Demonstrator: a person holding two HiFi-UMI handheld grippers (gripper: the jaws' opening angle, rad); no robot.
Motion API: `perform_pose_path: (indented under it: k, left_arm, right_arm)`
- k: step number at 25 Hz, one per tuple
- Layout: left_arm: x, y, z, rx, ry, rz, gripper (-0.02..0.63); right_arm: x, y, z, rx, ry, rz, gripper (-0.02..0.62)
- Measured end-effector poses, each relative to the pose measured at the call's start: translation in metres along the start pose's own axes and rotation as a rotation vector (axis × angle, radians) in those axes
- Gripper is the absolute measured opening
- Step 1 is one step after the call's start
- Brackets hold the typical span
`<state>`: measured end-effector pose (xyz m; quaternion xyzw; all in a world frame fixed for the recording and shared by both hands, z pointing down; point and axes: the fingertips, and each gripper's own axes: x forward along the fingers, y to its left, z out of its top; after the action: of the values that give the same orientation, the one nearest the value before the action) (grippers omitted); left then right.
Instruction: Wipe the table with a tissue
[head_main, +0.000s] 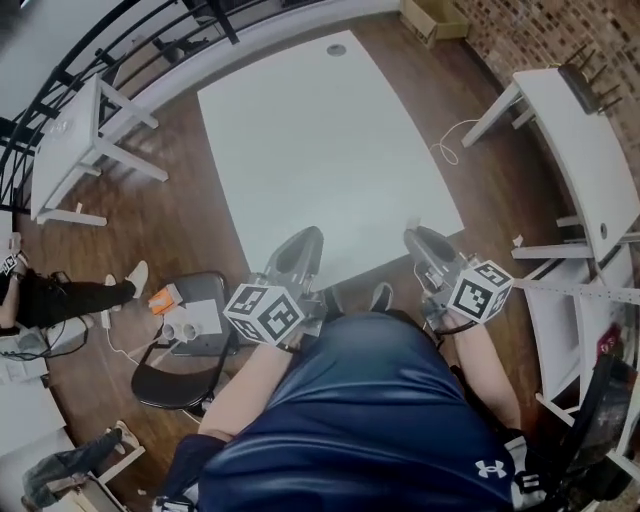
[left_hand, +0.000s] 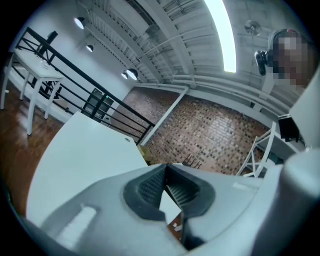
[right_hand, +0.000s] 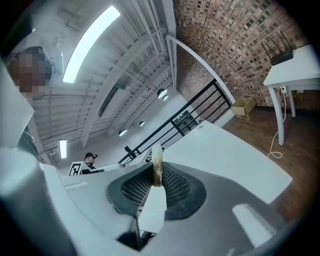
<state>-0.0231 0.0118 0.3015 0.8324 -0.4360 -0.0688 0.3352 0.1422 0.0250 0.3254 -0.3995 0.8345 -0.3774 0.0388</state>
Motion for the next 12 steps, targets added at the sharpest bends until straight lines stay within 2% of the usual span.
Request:
perform_pose_path:
  k: [6, 12]
  left_arm:
    - [0.003, -0.01, 0.001, 0.009, -0.029, -0.013, 0.006]
    - [-0.003, -0.008, 0.007, 0.007, -0.048, 0.0, 0.006]
  right_arm:
    - [-0.009, 0.018, 0.028, -0.061, -0.07, 0.012, 0.06]
    - [-0.017, 0.02, 0.05, -0.156, -0.148, -0.048, 0.06]
